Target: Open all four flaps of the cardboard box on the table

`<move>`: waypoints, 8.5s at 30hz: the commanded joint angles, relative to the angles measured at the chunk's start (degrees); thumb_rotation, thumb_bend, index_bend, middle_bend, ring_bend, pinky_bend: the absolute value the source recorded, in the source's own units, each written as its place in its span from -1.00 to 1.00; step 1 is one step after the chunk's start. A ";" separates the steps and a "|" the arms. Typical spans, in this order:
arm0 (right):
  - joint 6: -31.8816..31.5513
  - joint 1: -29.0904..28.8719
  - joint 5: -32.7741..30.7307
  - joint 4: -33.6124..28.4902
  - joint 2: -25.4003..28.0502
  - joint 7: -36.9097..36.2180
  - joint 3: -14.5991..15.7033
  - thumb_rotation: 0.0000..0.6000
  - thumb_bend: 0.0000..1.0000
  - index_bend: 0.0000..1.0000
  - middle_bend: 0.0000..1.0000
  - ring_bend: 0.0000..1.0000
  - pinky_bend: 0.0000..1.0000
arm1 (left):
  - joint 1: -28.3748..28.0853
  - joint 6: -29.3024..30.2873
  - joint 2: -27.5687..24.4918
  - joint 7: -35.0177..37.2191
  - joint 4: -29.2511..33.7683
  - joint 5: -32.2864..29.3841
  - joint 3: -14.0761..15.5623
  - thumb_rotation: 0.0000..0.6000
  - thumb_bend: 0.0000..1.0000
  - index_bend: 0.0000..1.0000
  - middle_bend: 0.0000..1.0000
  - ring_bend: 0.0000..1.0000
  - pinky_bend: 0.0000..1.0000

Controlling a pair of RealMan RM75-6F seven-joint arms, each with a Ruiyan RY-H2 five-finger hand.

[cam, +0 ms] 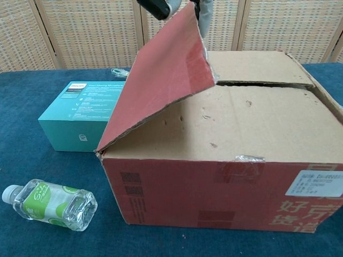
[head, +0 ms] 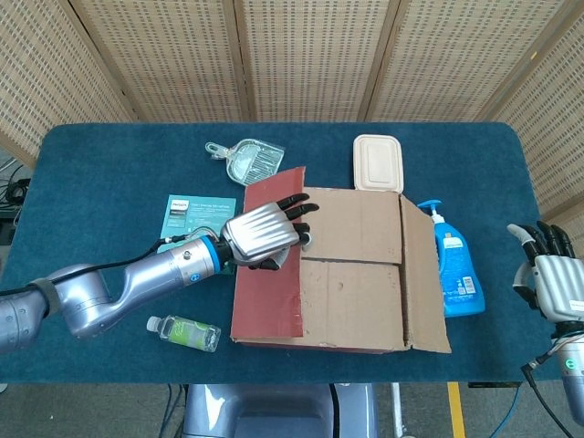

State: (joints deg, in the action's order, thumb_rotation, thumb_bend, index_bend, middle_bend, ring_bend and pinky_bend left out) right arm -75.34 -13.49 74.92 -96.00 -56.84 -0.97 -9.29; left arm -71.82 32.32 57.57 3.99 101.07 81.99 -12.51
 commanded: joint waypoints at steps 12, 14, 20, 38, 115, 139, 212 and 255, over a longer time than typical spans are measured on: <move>0.75 -0.65 -0.22 -0.92 -0.08 1.18 -0.35 1.00 0.86 -0.73 -0.67 -1.00 -0.96 | 5.50 5.88 -8.84 4.74 4.10 5.17 0.34 0.29 1.00 -0.25 -0.22 -0.85 -1.00; 0.83 -0.71 -0.25 -0.99 -0.11 1.27 -0.36 1.00 0.86 -0.73 -0.67 -1.00 -0.96 | 6.35 6.69 -9.96 5.35 4.38 5.76 0.54 0.29 1.00 -0.25 -0.21 -0.85 -1.00; 1.06 -0.88 -0.21 -1.31 -0.21 1.60 -0.35 1.00 0.86 -0.73 -0.67 -1.00 -0.96 | 9.18 8.37 -14.09 7.31 5.20 7.97 1.84 0.29 1.00 -0.25 -0.20 -0.83 -1.00; 1.93 -1.93 -0.57 -2.80 -0.49 3.50 -0.70 1.00 0.86 -0.73 -0.67 -1.00 -0.96 | 16.38 12.55 -22.00 11.53 5.27 12.12 4.83 0.30 1.00 -0.25 -0.20 -0.81 -1.00; -0.53 0.00 1.22 1.83 -2.82 -0.30 0.14 1.00 0.65 -0.74 -0.68 -1.00 -0.96 | 10.52 18.79 23.08 -37.24 -7.80 -25.93 1.90 0.10 -0.52 -1.00 -1.00 -1.00 -1.00; -0.13 -0.25 0.72 1.45 -2.91 0.50 -0.25 1.00 0.65 -0.74 -0.68 -1.00 -0.96 | 13.45 26.23 22.62 -31.57 -9.62 -19.36 0.27 0.12 -0.51 -1.00 -1.00 -1.00 -1.00; -1.48 1.69 1.85 -1.45 -1.00 0.12 0.65 1.00 0.65 -0.74 -0.68 -1.00 -0.96 | 12.07 8.10 6.89 -23.03 -1.35 -31.00 -4.68 -0.06 -0.31 -0.51 -0.92 -1.00 -1.00; -2.86 3.63 1.40 -0.77 -0.39 -1.89 0.74 1.00 0.65 -0.74 -0.68 -1.00 -0.96 | 7.79 6.48 15.40 -18.96 0.29 -29.90 2.45 -0.47 -0.50 -0.37 -0.92 -1.00 -1.00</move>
State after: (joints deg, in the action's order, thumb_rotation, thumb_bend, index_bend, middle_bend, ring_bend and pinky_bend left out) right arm -78.20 -9.86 76.33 -96.77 -57.22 -2.86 -8.55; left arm -63.91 38.89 72.91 -14.95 101.31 52.21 -10.16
